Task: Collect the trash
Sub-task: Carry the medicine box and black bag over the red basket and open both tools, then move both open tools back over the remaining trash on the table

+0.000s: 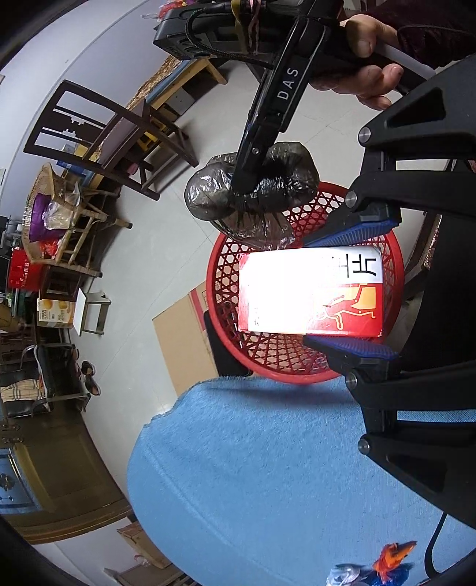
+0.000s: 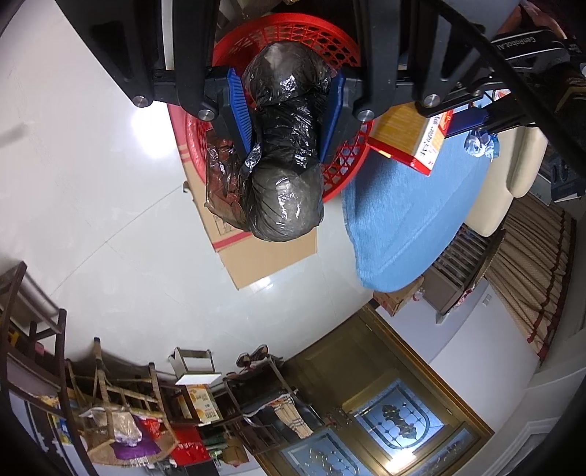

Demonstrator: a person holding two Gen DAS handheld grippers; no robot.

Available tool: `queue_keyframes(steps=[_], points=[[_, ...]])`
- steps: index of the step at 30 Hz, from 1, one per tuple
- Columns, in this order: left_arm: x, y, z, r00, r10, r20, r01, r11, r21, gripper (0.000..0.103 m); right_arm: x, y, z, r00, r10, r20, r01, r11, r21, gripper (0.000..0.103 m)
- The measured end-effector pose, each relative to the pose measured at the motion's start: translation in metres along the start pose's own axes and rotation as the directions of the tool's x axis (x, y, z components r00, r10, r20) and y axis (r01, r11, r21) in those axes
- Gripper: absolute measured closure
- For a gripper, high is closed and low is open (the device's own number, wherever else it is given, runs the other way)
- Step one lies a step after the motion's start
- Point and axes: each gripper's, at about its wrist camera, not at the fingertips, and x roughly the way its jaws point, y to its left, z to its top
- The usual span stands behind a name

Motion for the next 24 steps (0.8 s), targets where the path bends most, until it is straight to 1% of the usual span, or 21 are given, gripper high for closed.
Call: queue_keyframes(steps=[7, 9, 16, 18, 19, 20, 24], points=[[0.007, 0.009, -0.002, 1.000, -0.017, -0.009, 0.017, 0.999, -0.031, 0.054, 0.009, 0.000, 0.001, 0.999, 0.012, -0.031, -0.011, 1.000, 0.021, 0.062], [0.006, 0.011, -0.003, 1.000, -0.016, -0.005, 0.015, 0.999, -0.038, 0.050, 0.010, 0.001, 0.001, 0.999, 0.011, -0.036, -0.011, 1.000, 0.023, 0.062], [-0.008, 0.019, -0.006, 0.999, -0.004, 0.039, 0.006, 0.999, -0.051, 0.048, 0.014, 0.005, 0.000, 0.997, 0.045, -0.065, -0.043, 0.998, 0.036, 0.061], [-0.015, 0.026, -0.010, 0.998, 0.012, 0.056, -0.009, 0.998, -0.064, 0.047, 0.014, 0.006, 0.000, 0.996, 0.056, -0.069, -0.054, 0.998, 0.035, 0.058], [-0.019, 0.031, -0.013, 0.998, 0.022, 0.063, -0.018, 0.997, -0.075, 0.046, 0.014, 0.008, 0.000, 0.995, 0.063, -0.071, -0.061, 0.998, 0.034, 0.054], [-0.022, 0.035, -0.015, 0.997, 0.031, 0.071, -0.025, 0.996, -0.085, 0.046, 0.014, 0.010, 0.000, 0.995, 0.073, -0.071, -0.071, 0.997, 0.031, 0.052], [-0.040, 0.059, -0.028, 0.989, 0.101, 0.109, -0.086, 0.988, -0.132, 0.046, 0.014, 0.024, -0.002, 0.993, 0.092, -0.070, -0.092, 0.996, 0.000, 0.052]])
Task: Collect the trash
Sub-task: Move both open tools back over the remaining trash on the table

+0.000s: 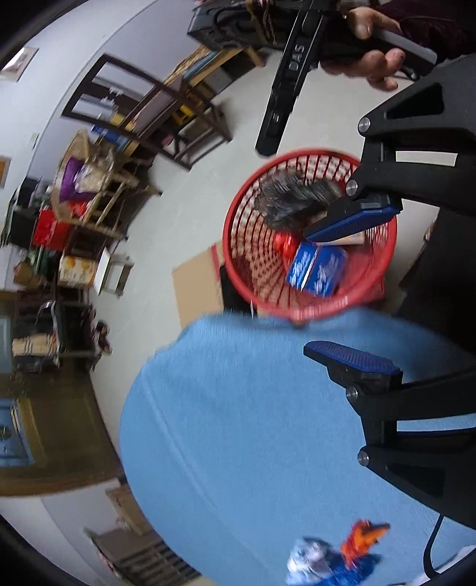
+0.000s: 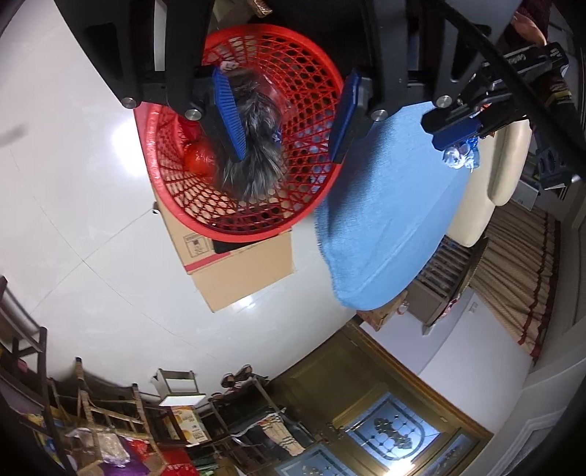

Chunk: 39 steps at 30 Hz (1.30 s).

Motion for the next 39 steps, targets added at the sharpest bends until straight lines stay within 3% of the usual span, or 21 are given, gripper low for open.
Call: queue_keyframes(steps=[6, 11, 20, 27, 39], points=[[-0.024, 0.044, -0.013, 0.993, 0.104, 0.054, -0.099, 0.991, -0.089, 0.046, 0.006, 0.018, -0.003, 1.000, 0.004, -0.011, -0.005, 0.999, -0.044, 0.052], [-0.041, 0.088, -0.031, 0.983, 0.173, 0.063, -0.157, 0.966, -0.208, 0.045, 0.011, 0.039, -0.008, 1.000, 0.009, -0.025, -0.011, 0.996, -0.093, 0.052], [-0.071, 0.165, -0.088, 0.954, 0.298, 0.036, -0.257, 0.874, -0.412, 0.045, 0.031, 0.078, -0.018, 0.997, 0.026, -0.073, -0.037, 0.986, -0.164, 0.052], [-0.089, 0.199, -0.114, 0.923, 0.385, 0.021, -0.331, 0.819, -0.470, 0.045, 0.051, 0.126, -0.029, 0.991, 0.056, -0.118, -0.083, 0.968, -0.237, 0.052], [-0.115, 0.253, -0.159, 0.893, 0.450, -0.008, -0.371, 0.725, -0.580, 0.045, 0.081, 0.219, -0.045, 0.977, 0.102, -0.188, -0.172, 0.898, -0.405, 0.052]])
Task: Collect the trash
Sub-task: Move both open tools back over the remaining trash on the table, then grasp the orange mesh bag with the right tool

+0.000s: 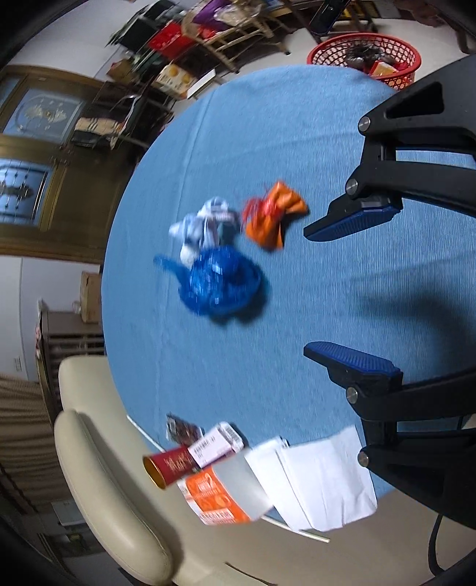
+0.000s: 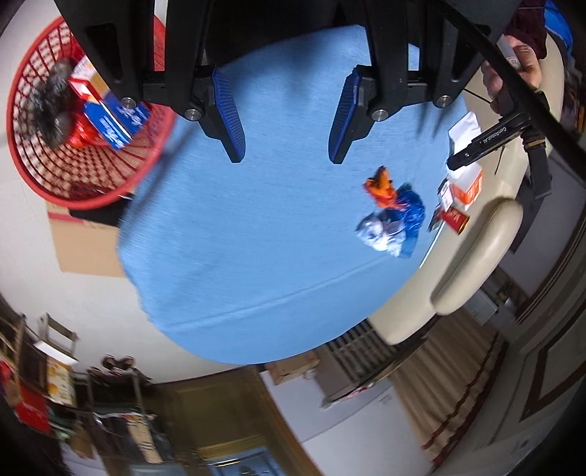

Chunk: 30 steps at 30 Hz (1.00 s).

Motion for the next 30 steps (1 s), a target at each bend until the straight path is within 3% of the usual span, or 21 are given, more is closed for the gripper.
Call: queue_keyframes(steps=[10, 18, 27, 30], points=[[0.008, 0.038, -0.014, 1.000, 0.020, -0.023, -0.021, 0.998, -0.060, 0.045, 0.063, 0.068, 0.016, 0.995, 0.040, -0.093, -0.053, 0.989, -0.137, 0.052], [0.007, 0.062, -0.023, 0.999, 0.020, -0.032, -0.023, 0.994, -0.105, 0.045, 0.135, 0.109, 0.026, 0.977, 0.069, -0.201, -0.111, 0.973, -0.204, 0.052], [0.005, 0.082, -0.020, 0.999, 0.009, -0.035, -0.014, 0.988, -0.155, 0.045, 0.204, 0.148, 0.037, 0.967, 0.026, -0.255, -0.101, 0.954, -0.284, 0.054], [0.006, 0.085, -0.015, 0.999, -0.002, -0.038, -0.004, 0.986, -0.164, 0.045, 0.220, 0.152, 0.035, 0.962, -0.007, -0.274, -0.077, 0.952, -0.297, 0.063]])
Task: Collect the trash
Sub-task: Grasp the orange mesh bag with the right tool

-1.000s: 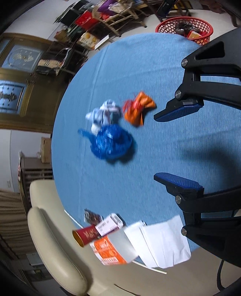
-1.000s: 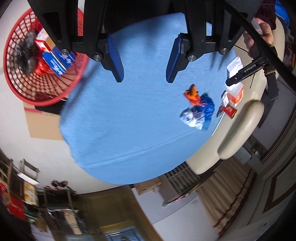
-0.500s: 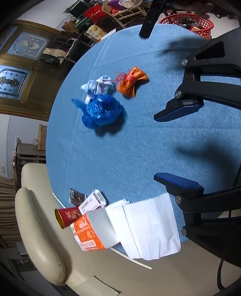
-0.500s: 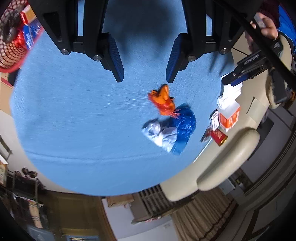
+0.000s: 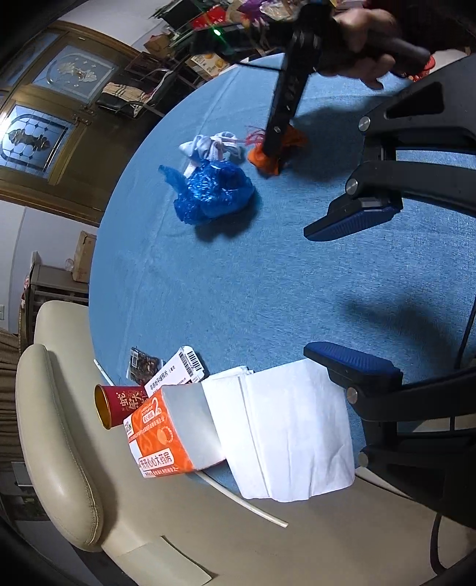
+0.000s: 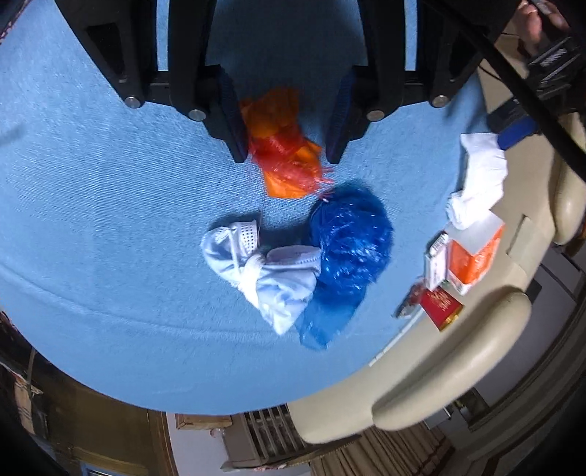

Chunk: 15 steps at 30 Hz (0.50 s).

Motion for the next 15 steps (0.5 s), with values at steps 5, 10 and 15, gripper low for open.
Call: queue_keyframes(steps=[5, 10, 15], points=[[0.002, -0.006, 0.021, 0.999, -0.038, -0.006, 0.038, 0.999, 0.016, 0.045, -0.002, 0.000, -0.005, 1.000, -0.002, 0.024, 0.002, 1.000, 0.003, 0.066], [0.016, -0.028, 0.049, 0.997, -0.077, -0.013, 0.078, 0.995, 0.057, 0.036, -0.022, -0.016, -0.020, 0.999, 0.021, 0.043, -0.023, 0.999, 0.044, 0.066], [0.047, -0.054, 0.079, 0.990, -0.131, -0.053, 0.135, 0.989, 0.066, 0.036, -0.048, -0.037, -0.035, 0.997, 0.038, 0.066, -0.044, 0.995, 0.095, 0.066]])
